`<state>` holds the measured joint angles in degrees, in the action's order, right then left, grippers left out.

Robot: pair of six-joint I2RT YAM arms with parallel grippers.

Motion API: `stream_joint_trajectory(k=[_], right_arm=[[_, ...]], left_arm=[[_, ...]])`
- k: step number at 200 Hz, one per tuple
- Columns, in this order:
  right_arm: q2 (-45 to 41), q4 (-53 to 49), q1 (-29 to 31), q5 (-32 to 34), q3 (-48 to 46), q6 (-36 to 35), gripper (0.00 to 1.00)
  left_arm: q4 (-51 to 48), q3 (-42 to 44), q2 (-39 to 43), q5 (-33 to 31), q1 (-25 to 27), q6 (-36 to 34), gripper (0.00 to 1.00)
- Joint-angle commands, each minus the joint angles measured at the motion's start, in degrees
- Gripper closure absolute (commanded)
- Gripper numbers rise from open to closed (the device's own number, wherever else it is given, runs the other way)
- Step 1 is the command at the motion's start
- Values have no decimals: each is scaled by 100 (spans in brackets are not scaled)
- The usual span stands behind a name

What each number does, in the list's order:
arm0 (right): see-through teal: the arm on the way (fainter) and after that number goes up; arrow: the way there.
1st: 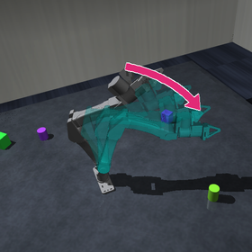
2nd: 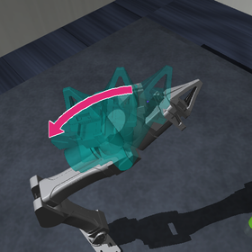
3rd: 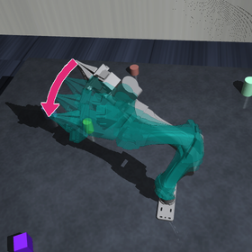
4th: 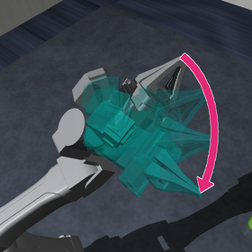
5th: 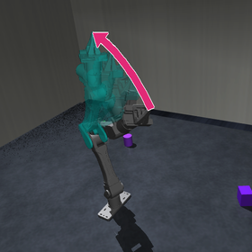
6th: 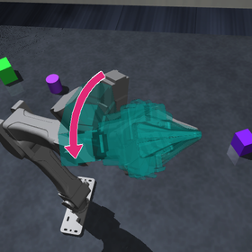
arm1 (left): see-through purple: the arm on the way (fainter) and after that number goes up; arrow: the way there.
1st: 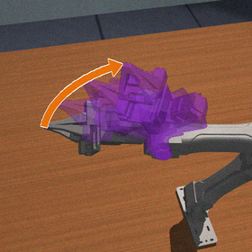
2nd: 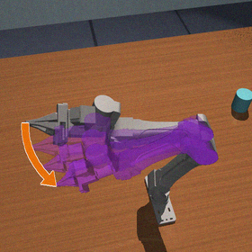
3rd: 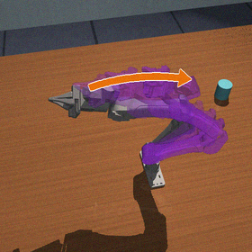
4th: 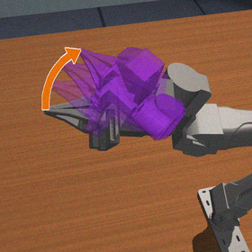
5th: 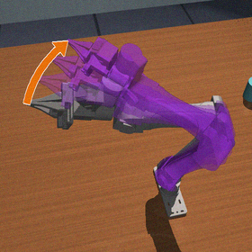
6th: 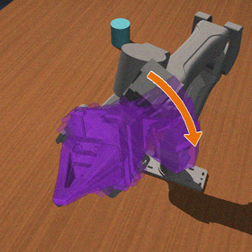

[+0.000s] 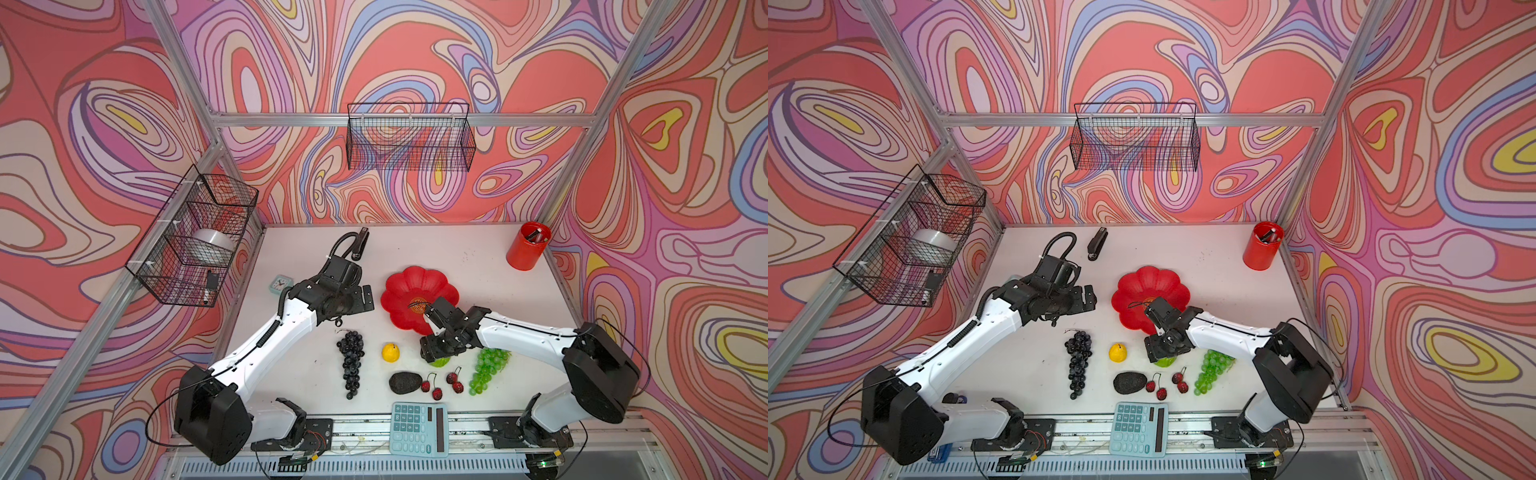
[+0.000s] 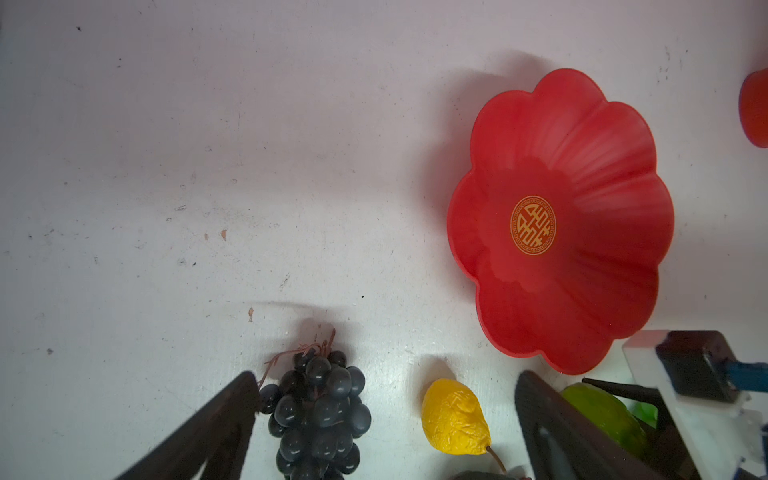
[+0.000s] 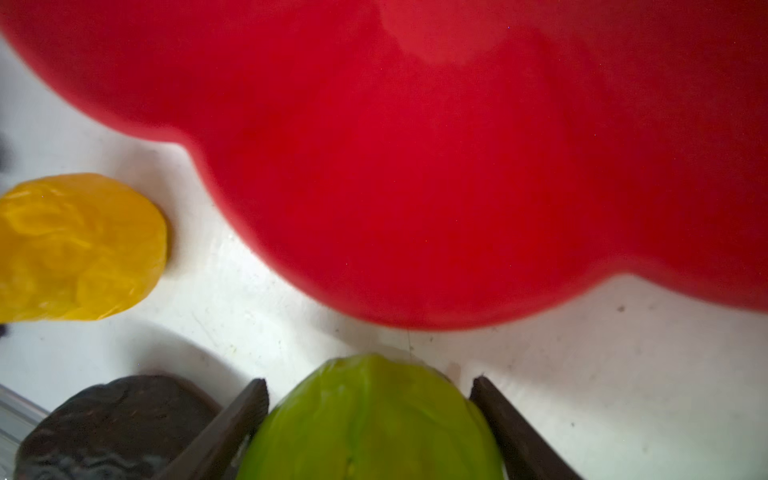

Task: Place and organize the fake fruits in the fruit bowl
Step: 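Lower the right gripper onto the green bumpy fruit and grasp it, then lift the green fruit into the red bowl and open the right gripper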

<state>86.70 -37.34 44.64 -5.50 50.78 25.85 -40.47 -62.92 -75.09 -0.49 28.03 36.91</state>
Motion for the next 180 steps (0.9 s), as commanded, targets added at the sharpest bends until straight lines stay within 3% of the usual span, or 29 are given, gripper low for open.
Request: stream_joint_trajectory(k=[1, 33, 75, 117, 180], right_arm=[[-337, -488, -118, -219, 345, -106, 45], [-360, -963, -816, -577, 1537, -527, 46], [925, -1096, -1587, -241, 3093, -1508, 46], [2053, -479, -1738, -179, 3480, -1607, 49], [2728, -94, -1740, 181, 3622, -1789, 46]], left_arm=[[-42, -174, -32, -169, -53, 93, 1], [-9, -308, -50, -179, -103, 87, 1], [-176, -427, -50, -170, -140, 25, 1], [-392, -454, 85, -89, -149, 71, 1], [-407, -479, -3, 90, -148, 54, 1]])
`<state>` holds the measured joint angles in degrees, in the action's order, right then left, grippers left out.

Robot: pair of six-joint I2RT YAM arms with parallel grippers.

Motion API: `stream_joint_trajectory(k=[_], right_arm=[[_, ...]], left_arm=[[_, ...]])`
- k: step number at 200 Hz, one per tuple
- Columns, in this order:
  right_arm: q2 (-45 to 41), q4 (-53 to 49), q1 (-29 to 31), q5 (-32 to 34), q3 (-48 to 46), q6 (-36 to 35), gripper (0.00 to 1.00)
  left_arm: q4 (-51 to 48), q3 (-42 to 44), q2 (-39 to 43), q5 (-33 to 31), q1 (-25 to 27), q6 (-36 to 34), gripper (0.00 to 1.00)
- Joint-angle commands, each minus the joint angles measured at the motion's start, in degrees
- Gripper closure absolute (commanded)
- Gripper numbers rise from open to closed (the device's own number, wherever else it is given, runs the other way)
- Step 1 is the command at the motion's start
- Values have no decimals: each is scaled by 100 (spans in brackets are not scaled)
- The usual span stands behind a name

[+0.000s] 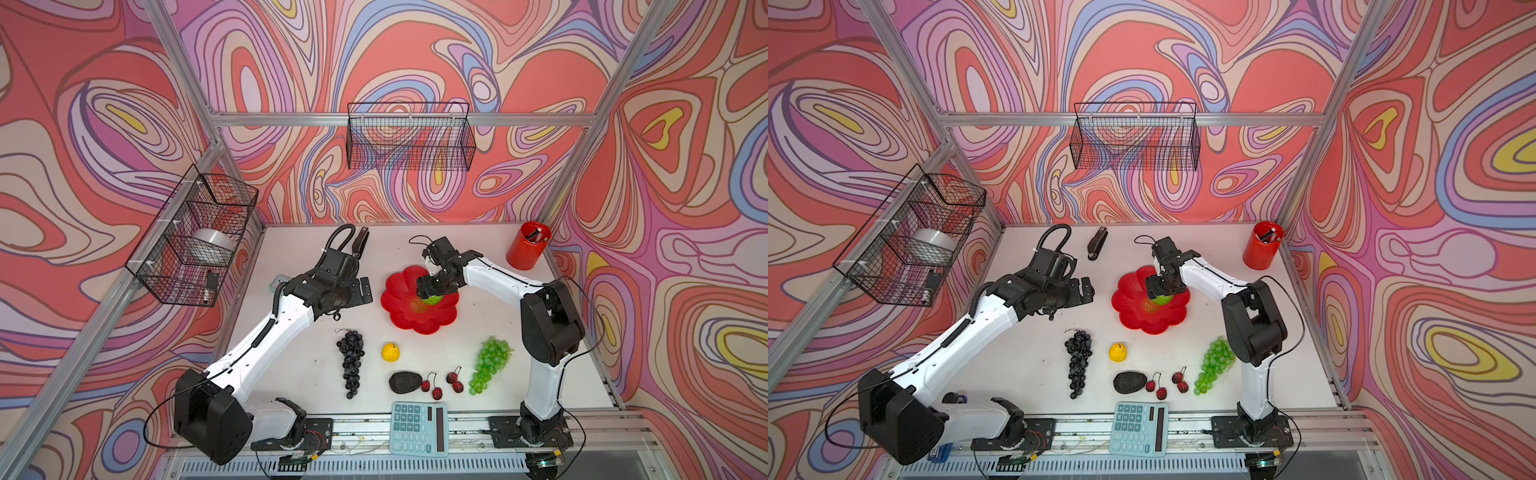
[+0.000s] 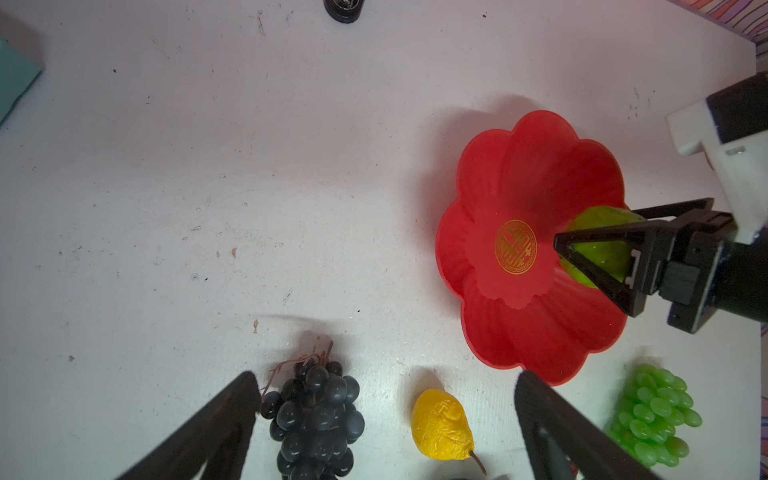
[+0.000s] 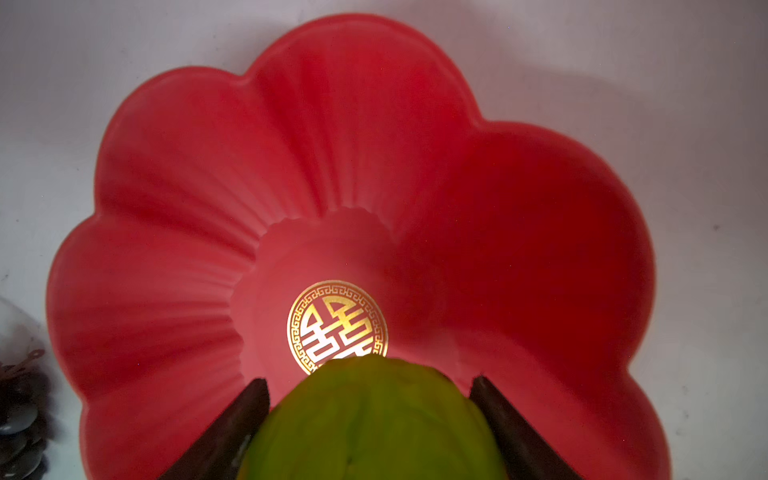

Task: Place and organize the fake fruits in the fruit bowl
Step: 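Lift the green fruit into the red bowl and open the right gripper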

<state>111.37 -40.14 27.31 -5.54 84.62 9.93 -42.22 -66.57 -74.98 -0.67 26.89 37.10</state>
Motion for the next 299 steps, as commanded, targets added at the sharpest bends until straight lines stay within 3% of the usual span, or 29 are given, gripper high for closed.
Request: stream_joint_trajectory(k=[1, 115, 199, 224, 269, 299], right_arm=[[260, 186, -6, 185, 239, -198, 46], [1173, 28, -6, 195, 880, -316, 41], [1382, -113, -6, 231, 1132, -405, 16], [1263, -11, -4, 203, 1012, -411, 4], [842, -168, 4, 116, 1222, -494, 3], [460, -327, 28, 162, 1369, -472, 3]], left_arm=[[-233, -121, -19, 114, -35, 34, 1], [-261, -118, -78, 503, -33, -99, 3], [-394, -82, -43, 550, -35, -196, 0], [-544, -127, -52, 577, -35, -239, 0], [-648, -224, -184, 1080, -26, -317, 0], [-922, -423, -460, 1404, 128, -483, 5]])
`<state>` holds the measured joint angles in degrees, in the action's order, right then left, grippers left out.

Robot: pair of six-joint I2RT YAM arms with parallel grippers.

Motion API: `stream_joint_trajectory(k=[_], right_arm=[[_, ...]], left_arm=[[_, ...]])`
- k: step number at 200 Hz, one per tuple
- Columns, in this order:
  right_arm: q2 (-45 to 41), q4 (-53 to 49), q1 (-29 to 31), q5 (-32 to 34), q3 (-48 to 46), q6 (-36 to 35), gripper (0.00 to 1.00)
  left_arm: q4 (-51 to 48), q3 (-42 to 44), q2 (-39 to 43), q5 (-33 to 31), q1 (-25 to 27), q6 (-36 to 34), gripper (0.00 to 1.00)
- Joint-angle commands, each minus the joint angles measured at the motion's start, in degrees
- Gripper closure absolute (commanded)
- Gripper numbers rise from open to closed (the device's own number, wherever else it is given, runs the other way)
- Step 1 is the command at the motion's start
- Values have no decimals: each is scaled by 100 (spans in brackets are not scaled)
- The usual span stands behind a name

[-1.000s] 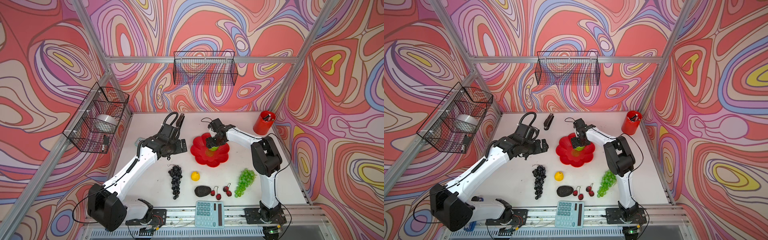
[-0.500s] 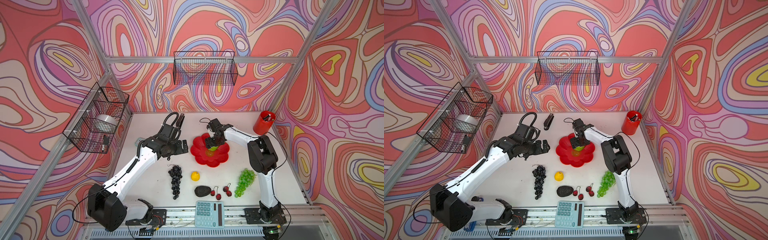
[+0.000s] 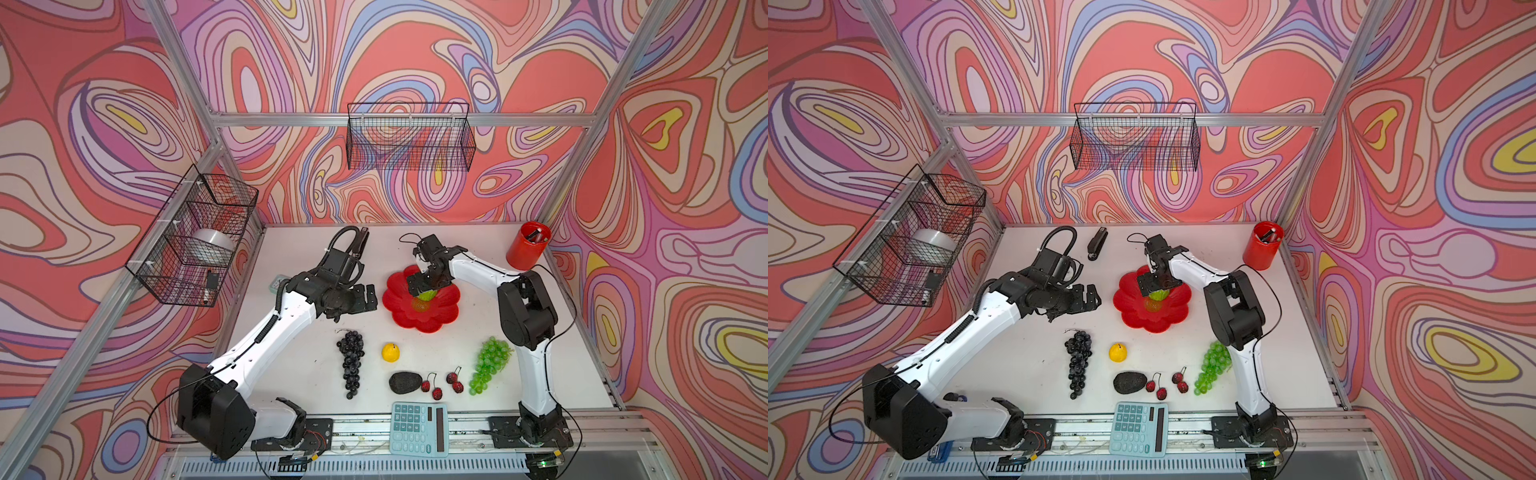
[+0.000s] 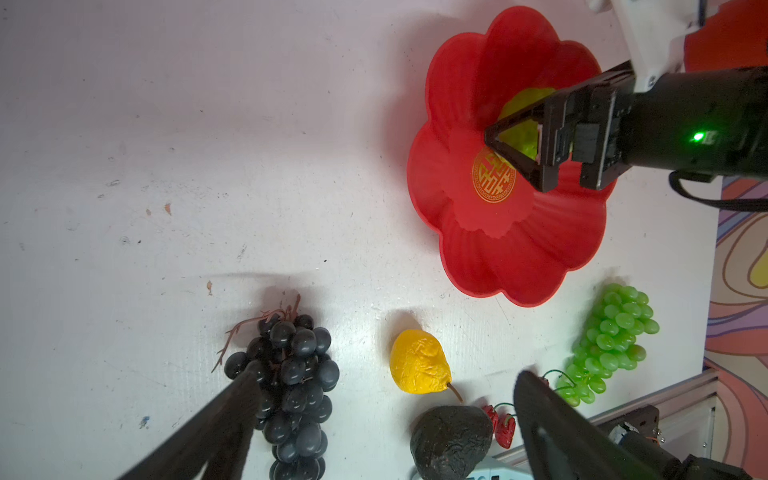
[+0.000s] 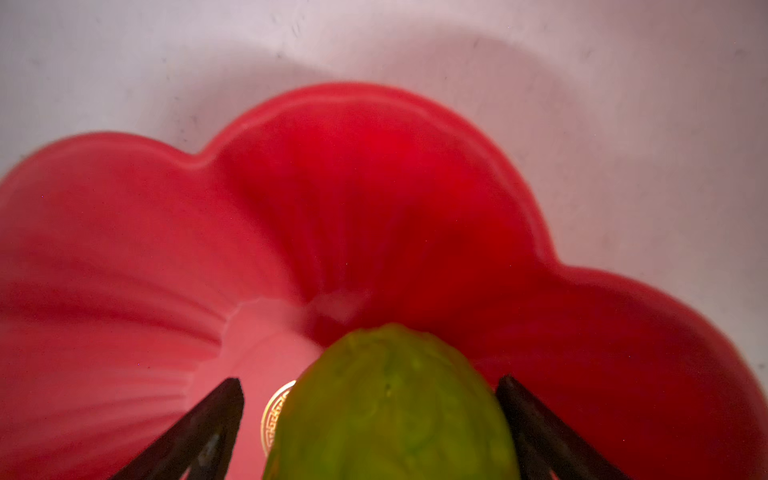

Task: Place and organize the fake fruits in the fruit bowl
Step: 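Lift the green fruit into the red bowl and open the right gripper, then reach the left gripper down and grasp the yellow pear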

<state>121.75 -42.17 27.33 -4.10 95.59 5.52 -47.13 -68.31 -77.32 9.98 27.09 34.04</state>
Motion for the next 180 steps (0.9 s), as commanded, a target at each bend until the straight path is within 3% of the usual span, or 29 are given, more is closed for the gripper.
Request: stream_joint_trajectory(k=[1, 60, 101, 180], right_arm=[[-593, -129, 26, 29, 274, -32, 3], [-1413, -198, 44, 648, 261, -214, 3], [-2236, 385, -22, 948, -629, -53, 2], [-2526, 1020, -149, 609, -1347, 213, 3]], left_arm=[[-442, -264, -237, 343, 114, -182, 5], [-826, -869, -1147, 533, 1020, -379, 13], [-1162, -1149, -1877, 275, 1823, -325, 15], [-1025, -745, -2416, -188, 2156, -44, 14]])
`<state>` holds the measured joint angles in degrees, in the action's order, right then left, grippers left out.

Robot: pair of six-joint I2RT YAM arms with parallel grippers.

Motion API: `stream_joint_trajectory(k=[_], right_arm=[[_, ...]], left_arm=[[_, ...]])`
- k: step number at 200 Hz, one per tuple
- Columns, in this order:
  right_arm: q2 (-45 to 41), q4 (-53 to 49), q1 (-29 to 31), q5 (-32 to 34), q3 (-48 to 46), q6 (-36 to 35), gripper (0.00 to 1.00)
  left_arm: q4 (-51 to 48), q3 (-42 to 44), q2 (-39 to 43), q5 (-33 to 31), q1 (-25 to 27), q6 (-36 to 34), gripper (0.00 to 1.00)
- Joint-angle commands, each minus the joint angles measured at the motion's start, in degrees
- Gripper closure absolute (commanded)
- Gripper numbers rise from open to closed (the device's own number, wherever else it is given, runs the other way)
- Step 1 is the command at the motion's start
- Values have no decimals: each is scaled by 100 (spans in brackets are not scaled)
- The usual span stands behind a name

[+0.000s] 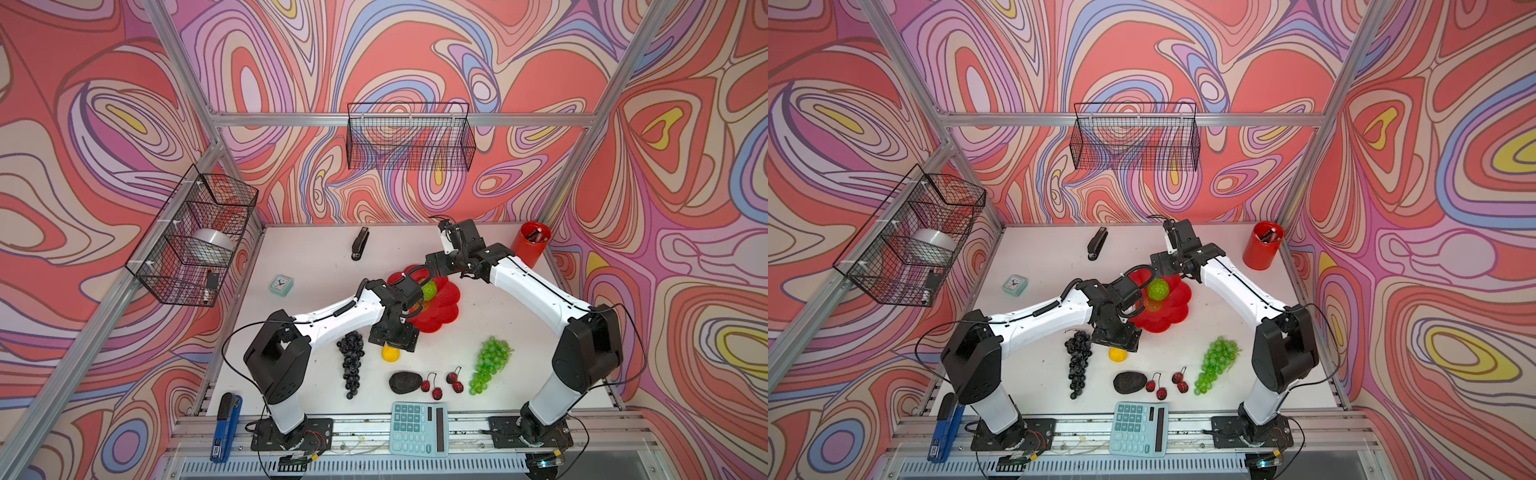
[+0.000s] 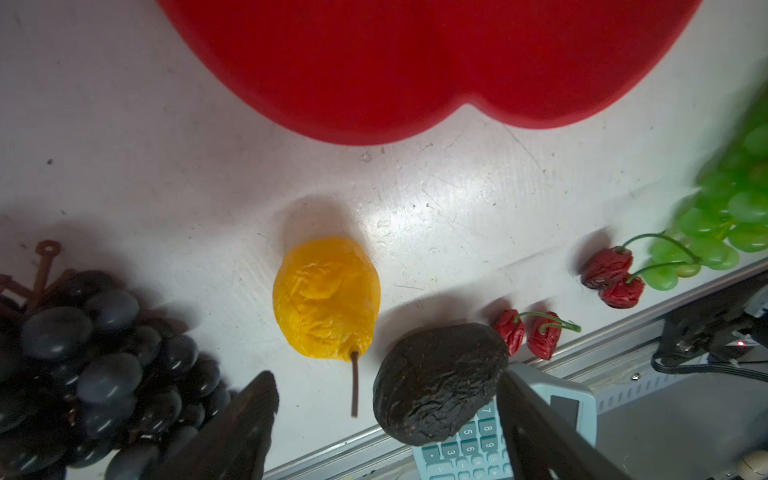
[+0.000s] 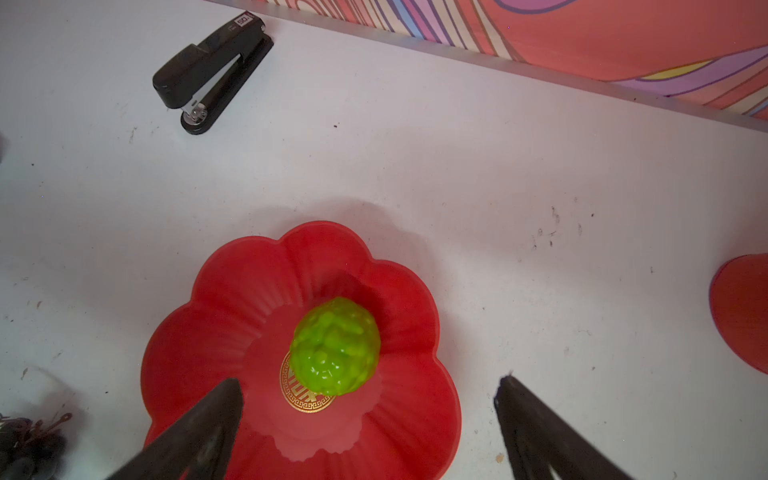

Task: Place and organize the fake fruits in the fruit bowl
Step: 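Reach the left gripper down and grasp the yellow pear, then carry the yellow pear into the bowl beside the green fruit and release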

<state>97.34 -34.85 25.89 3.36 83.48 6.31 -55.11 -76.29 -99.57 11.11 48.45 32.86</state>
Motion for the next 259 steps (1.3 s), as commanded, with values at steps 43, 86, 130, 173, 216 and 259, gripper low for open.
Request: stream_joint_trajectory(k=[43, 86, 130, 173, 216, 259], right_arm=[[-47, 327, 2, -237, -222, 178, 3], [-12, 391, 1, -378, -289, 213, 5], [-22, 416, 0, -389, -328, 222, 5], [-29, 445, 2, -423, -370, 231, 6], [-13, 447, 0, -415, -394, 204, 6], [-12, 461, 1, -430, -400, 204, 6]], left_arm=[[33, 196, -452, -200, 24, 105, 19], [241, 333, -653, -220, -1, 106, 26], [453, 505, -734, -136, -28, 171, 29], [681, 659, -722, -139, -137, 201, 30], [876, 824, -621, -54, -203, 258, 46], [944, 894, -520, -29, -224, 280, 56]])
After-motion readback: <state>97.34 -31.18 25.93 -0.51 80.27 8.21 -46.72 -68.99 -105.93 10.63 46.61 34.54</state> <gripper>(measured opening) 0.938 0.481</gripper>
